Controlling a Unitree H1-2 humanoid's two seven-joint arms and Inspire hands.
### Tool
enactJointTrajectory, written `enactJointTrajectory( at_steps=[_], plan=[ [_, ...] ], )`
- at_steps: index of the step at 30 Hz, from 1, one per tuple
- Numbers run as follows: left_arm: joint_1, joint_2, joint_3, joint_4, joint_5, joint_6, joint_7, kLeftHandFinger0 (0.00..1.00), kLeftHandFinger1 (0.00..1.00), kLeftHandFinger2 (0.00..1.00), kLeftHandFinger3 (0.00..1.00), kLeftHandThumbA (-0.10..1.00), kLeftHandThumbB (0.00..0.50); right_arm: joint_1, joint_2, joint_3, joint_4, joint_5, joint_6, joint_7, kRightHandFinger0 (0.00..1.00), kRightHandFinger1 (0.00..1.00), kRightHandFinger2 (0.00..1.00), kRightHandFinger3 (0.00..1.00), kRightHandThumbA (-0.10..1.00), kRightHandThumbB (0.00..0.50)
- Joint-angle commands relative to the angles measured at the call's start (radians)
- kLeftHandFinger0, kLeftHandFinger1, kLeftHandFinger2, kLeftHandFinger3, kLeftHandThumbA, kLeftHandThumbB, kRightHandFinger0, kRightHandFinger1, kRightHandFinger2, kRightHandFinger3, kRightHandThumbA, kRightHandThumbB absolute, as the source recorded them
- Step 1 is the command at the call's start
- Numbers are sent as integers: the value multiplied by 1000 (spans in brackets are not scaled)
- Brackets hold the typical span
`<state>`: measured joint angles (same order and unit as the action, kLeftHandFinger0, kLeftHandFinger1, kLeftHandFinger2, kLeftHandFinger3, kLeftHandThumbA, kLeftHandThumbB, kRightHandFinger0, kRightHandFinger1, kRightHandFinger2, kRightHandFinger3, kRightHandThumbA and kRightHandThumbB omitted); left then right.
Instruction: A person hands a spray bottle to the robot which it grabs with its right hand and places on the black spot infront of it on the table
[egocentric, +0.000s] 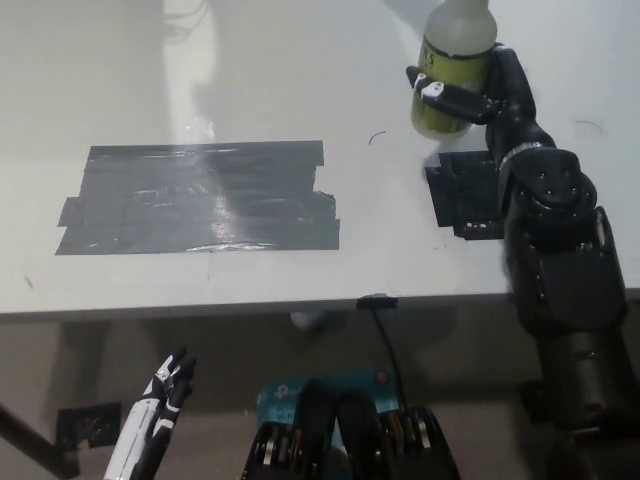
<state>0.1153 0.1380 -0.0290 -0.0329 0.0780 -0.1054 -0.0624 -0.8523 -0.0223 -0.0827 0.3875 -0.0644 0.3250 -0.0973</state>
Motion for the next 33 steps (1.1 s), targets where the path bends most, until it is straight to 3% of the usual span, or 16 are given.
enactJointTrajectory(
  at_steps=[1,7,9,12,14,19,20,22,27,31,33],
  plan=[
    [-7,12,4,-41,-10,-2,-12,1000,1000,1000,1000,924,323,-86,8,16,-80,-65,-128,-95,0,254,549,393,7,193],
    [-9,14,9,-41,-14,-3,-14,1000,1000,1000,1000,920,323,-89,19,21,-78,-106,-159,-164,0,230,489,368,-31,161],
    [-8,14,8,-43,-12,1,-14,1000,1000,1000,1000,924,322,-87,21,20,-63,-114,-175,-185,0,190,435,329,-17,156],
    [-5,14,7,-44,-14,2,-16,1000,1000,1000,1000,922,314,-69,24,28,-25,-146,-239,-236,0,148,384,240,-89,137],
    [-5,13,7,-42,-14,-3,-15,1000,1000,1000,1000,913,305,-61,25,32,-1,-171,-250,-275,0,138,379,265,-59,144],
    [-7,14,12,-34,-18,-14,-13,1000,1000,1000,1000,924,303,-57,24,38,115,-209,-334,-367,0,38,293,11,-86,129],
    [-6,14,11,-33,-16,-17,-12,1000,1000,1000,1000,926,302,-56,24,38,135,-210,-349,-380,0,31,289,2,-84,125],
    [-3,13,10,-32,-16,-21,-12,1000,1000,1000,1000,938,303,-50,22,39,201,-217,-407,-417,0,14,291,0,-96,105],
    [-2,15,8,-18,-15,-43,-13,1000,1000,1000,1000,943,289,-51,26,38,306,-219,-475,-478,0,20,384,150,-73,81],
    [-1,15,8,-17,1,-42,-4,1000,1000,995,1000,970,296,-58,26,48,379,-231,-521,-522,0,13,404,170,-53,57],
    [0,15,8,-17,-1,-43,-6,1000,1000,988,1000,974,301,-62,25,51,415,-234,-558,-545,0,0,409,235,-51,53]
  ],
)
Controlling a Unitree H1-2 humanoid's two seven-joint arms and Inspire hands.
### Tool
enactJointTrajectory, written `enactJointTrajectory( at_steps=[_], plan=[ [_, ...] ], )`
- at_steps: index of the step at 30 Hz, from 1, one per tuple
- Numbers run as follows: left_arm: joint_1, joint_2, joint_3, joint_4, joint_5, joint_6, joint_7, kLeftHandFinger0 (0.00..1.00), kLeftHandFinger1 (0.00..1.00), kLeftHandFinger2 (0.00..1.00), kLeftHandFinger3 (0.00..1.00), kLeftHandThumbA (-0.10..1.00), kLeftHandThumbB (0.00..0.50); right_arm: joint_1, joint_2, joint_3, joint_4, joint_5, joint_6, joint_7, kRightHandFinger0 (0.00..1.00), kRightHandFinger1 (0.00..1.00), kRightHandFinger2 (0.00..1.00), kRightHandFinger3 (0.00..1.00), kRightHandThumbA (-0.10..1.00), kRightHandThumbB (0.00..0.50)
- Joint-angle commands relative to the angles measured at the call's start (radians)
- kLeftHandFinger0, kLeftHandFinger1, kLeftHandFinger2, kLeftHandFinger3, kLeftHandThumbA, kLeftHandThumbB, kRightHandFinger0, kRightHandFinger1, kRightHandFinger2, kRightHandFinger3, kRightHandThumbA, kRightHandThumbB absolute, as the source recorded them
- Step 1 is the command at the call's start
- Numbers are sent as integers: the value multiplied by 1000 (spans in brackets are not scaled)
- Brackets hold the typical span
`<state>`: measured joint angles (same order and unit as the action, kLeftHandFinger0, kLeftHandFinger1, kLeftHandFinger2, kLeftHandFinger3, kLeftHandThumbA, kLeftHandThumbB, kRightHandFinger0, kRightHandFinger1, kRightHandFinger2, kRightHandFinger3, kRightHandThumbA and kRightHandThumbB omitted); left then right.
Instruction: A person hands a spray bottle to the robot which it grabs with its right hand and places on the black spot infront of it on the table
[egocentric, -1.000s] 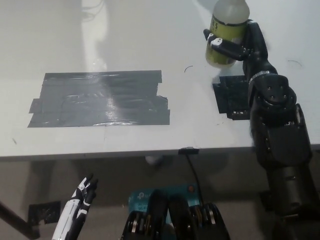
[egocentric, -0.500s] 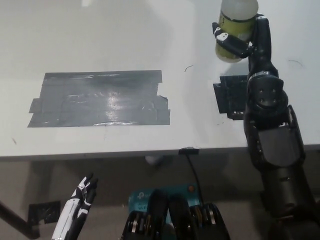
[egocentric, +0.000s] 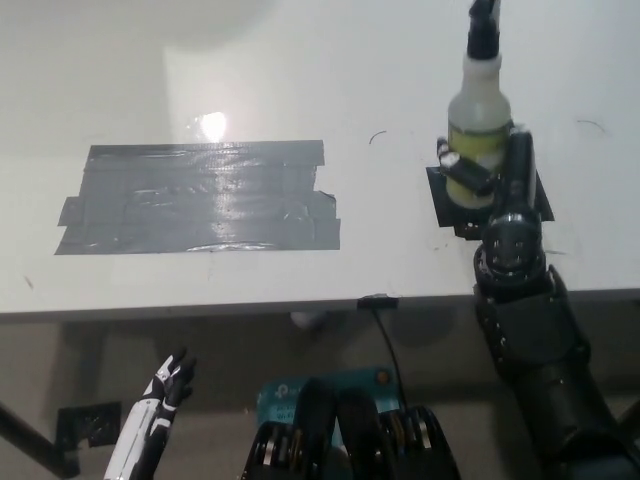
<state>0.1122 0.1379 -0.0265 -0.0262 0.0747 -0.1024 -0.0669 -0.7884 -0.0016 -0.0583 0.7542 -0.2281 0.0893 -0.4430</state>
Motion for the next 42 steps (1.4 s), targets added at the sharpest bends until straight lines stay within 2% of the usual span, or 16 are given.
enactJointTrajectory(
  at_steps=[1,11,14,15,16,17,18,19,20,21,22,23,25,26,34,42],
  plan=[
    [3,16,6,-24,2,-45,-2,1000,1000,988,1000,975,302,-126,4,27,53,-71,-328,-203,0,0,416,245,-46,53],
    [6,13,3,-24,2,-51,-2,1000,1000,963,1000,977,290,-120,8,17,66,-56,-379,-223,0,15,436,324,6,58],
    [3,13,5,-19,5,-57,1,1000,1000,957,1000,979,279,-107,8,17,43,-50,-389,-213,0,0,360,312,37,72],
    [0,13,6,-17,2,-57,1,1000,1000,954,1000,980,283,-101,9,13,32,-33,-393,-191,0,2,375,338,73,78],
    [0,13,7,-18,0,-55,0,1000,1000,951,1000,981,284,-92,9,10,24,-16,-402,-168,7,47,433,395,97,113],
    [0,13,6,-18,2,-56,0,1000,1000,950,1000,982,284,-82,8,9,14,-1,-409,-144,76,149,566,542,132,162],
    [0,14,6,-19,6,-57,2,1000,1000,949,1000,983,283,-71,7,8,3,13,-416,-119,105,176,560,532,192,179],
    [0,14,6,-18,7,-59,2,1000,1000,944,1000,983,278,-61,6,10,-15,29,-408,-86,288,413,821,791,249,239],
    [-1,15,7,-18,8,-59,3,1000,1000,942,1000,983,278,-35,-3,28,-64,47,-356,-3,596,794,1000,1000,440,339],
    [-1,15,7,-19,6,-60,2,1000,1000,940,1000,982,278,-21,-13,42,-84,63,-335,58,1000,1000,1000,1000,560,366],
    [-1,15,7,-19,5,-60,1,1000,1000,938,1000,982,278,-13,-22,49,-85,91,-342,117,1000,1000,1000,1000,588,375],
    [-1,15,8,-21,4,-57,1,1000,1000,937,1000,982,280,-4,-37,60,-79,124,-353,194,1000,1000,1000,1000,625,411],
    [-2,15,9,-23,5,-53,2,1000,1000,930,1000,980,289,2,-52,71,-65,127,-351,230,1000,1000,1000,1000,725,476],
    [-3,14,9,-24,6,-52,3,1000,1000,926,1000,976,285,8,-59,75,-64,127,-341,247,1000,1000,1000,1000,733,490],
    [-7,15,12,-18,-3,-54,-1,1000,1000,924,1000,961,292,40,-82,72,-83,164,-293,322,1000,1000,1000,1000,796,500],
    [-11,14,16,-19,-6,-57,-2,1000,1000,909,1000,951,290,60,-100,68,-91,188,-268,383,1000,1000,1000,1000,803,500]
  ],
)
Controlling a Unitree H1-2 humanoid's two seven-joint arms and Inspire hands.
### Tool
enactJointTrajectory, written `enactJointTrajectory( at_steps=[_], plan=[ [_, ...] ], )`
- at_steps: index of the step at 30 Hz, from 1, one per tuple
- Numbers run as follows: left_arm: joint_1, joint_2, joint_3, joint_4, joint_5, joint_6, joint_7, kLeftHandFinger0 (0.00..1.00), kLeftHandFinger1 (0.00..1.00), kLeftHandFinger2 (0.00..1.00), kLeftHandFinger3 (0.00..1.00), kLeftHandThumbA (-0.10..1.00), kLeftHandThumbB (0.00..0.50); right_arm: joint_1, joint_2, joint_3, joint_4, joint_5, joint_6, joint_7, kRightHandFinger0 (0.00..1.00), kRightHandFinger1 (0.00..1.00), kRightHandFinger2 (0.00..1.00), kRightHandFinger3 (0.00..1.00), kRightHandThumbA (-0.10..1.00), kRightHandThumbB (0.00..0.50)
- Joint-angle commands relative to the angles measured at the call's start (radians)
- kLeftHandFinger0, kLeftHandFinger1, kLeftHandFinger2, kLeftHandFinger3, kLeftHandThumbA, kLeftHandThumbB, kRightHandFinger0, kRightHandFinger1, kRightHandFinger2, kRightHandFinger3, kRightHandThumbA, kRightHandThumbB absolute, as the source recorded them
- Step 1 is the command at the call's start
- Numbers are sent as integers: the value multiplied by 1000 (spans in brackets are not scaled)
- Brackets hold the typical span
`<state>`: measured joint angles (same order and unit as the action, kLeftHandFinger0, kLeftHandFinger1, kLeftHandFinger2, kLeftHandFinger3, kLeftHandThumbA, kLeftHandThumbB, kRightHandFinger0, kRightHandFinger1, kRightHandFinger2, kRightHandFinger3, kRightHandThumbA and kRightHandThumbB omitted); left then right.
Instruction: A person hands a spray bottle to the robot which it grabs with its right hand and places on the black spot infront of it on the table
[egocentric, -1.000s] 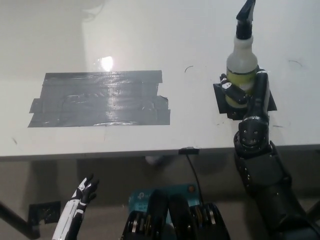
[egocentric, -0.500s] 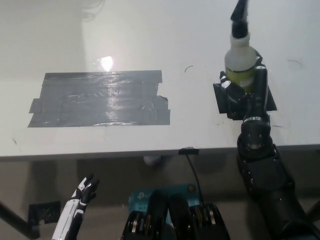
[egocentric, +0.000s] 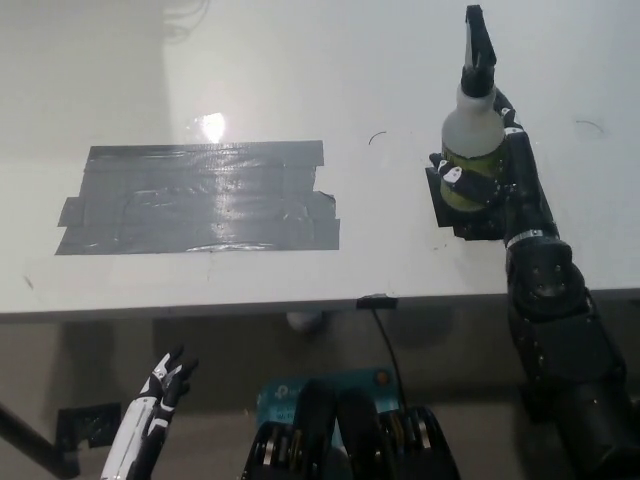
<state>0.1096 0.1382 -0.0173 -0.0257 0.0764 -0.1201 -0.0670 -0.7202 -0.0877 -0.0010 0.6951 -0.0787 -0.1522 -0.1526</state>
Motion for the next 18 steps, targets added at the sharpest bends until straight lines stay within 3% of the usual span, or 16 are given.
enactJointTrajectory(
  at_steps=[1,5,12,18],
  plan=[
    [-8,13,8,-20,-8,-38,-2,1000,1000,908,1000,950,291,-8,-13,7,-28,44,-31,98,1000,1000,1000,1000,789,500],
    [-6,11,10,-23,-18,-36,-6,1000,1000,911,1000,939,301,2,-15,-7,-37,69,-33,117,1000,1000,1000,1000,783,500],
    [-11,15,14,-20,-28,-36,-12,1000,1000,921,1000,924,317,38,-30,-16,-163,83,23,147,1000,1000,1000,1000,919,500],
    [-3,13,17,-24,-31,-35,-12,1000,1000,922,1000,907,314,74,-55,-23,-246,77,39,151,1000,1000,1000,1000,936,500]
  ],
)
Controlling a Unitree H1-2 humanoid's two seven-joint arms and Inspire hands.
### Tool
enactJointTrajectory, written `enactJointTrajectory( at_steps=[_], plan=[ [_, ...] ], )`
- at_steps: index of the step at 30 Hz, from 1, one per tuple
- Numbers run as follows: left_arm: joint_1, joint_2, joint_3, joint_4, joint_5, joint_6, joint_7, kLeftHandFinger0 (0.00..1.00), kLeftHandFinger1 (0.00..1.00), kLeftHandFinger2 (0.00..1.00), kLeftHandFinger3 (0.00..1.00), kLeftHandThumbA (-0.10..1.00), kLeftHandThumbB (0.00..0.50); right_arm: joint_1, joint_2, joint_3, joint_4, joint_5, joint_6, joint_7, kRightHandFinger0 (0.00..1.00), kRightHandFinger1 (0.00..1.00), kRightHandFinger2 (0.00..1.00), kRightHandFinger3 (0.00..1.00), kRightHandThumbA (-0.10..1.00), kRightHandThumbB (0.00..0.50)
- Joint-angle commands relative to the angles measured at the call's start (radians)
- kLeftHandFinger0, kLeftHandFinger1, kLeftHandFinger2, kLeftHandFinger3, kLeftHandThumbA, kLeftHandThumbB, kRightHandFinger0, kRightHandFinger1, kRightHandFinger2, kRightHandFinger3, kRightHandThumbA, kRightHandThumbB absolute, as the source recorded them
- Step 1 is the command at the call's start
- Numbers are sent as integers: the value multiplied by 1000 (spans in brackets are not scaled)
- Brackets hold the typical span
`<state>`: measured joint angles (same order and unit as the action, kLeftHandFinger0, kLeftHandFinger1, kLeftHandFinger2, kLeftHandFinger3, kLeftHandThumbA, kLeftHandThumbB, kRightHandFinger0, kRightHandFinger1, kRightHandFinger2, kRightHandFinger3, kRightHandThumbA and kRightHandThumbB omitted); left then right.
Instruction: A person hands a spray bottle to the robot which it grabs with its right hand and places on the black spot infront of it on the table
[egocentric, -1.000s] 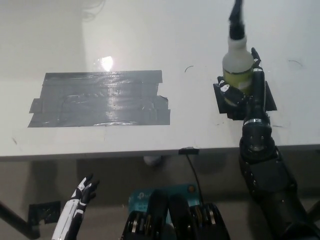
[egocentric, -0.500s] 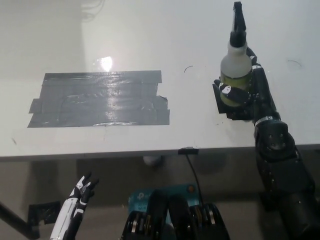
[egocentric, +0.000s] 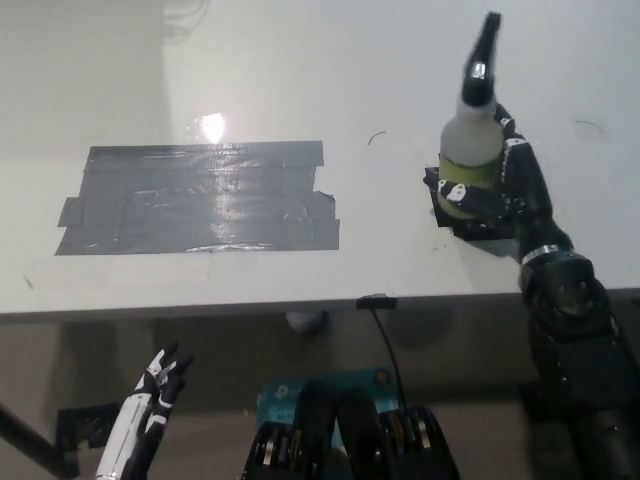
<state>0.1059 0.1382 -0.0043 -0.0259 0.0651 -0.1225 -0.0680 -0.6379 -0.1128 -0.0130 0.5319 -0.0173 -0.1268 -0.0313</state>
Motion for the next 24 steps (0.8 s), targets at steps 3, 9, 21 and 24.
enactJointTrajectory(
  at_steps=[3,9,21,24],
  plan=[
    [-3,13,6,-21,-26,-34,-14,1000,1000,924,1000,903,328,-2,-45,-13,-98,9,5,31,1000,1000,1000,1000,954,500],
    [-3,14,7,-24,-25,-28,-14,1000,1000,936,1000,911,332,29,-64,-28,-158,36,16,50,1000,1000,1000,1000,933,500],
    [-1,10,15,-17,-35,-33,-13,1000,1000,926,1000,888,338,123,-91,-56,-302,83,63,92,1000,1000,1000,1000,883,499],
    [-3,12,14,-14,-35,-38,-14,1000,1000,929,1000,890,340,150,-101,-55,-340,74,57,95,1000,1000,1000,1000,894,495]
  ],
)
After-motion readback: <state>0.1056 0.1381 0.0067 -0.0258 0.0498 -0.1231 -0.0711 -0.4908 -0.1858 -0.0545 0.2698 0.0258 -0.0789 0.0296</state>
